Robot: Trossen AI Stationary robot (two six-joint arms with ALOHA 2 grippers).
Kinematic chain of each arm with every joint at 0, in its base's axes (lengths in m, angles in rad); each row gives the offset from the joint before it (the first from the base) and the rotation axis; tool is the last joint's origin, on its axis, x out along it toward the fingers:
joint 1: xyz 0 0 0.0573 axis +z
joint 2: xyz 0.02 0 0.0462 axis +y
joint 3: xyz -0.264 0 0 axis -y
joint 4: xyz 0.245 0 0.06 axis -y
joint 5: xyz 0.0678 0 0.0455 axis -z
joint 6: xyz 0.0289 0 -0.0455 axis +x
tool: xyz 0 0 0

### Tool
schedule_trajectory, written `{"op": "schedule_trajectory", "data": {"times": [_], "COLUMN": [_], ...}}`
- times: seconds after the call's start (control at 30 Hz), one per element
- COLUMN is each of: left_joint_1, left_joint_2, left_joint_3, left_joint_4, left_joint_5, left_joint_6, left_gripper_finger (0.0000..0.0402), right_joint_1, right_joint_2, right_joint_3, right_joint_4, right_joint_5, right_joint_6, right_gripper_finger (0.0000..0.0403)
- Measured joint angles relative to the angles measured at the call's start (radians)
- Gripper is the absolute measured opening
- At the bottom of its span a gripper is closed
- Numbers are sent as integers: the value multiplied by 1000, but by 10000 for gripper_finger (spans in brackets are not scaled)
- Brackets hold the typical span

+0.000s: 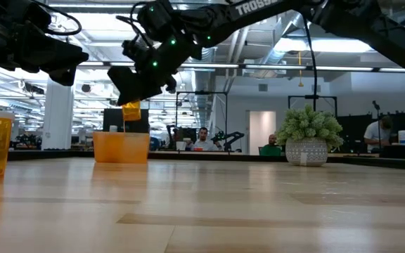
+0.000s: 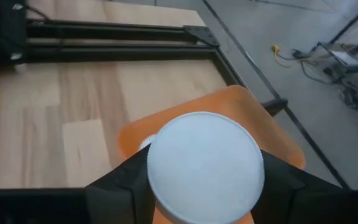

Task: Pick and place pill bottles into a basket
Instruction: Put the orange pill bottle into the orange container

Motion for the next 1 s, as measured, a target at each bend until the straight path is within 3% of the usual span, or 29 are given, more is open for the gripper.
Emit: {"op": "schedule_trajectory", "data": {"times": [0.27,0.5,0.73,1.0], "left_joint_1": [0,0,0,0], "left_joint_2": [0,0,0,0], "left_joint_3": [0,0,0,0], "left_joint_4": [0,0,0,0], "left_joint_5": [0,0,0,-2], "left_joint_6": [0,0,0,0], "left_gripper_finger": [71,71,71,71], "right_joint_1": [-48,-55,-55,-58], "right_joint_2": [10,10,16,85], "right_joint_3": [0,0,-2,-10], "right_joint_4": [2,11,8,28], "right_joint_5": [-45,-53,-71,-75], "right_joint_6": [130,176,243,273], "right_gripper_finger": [219,190,216,189]}}
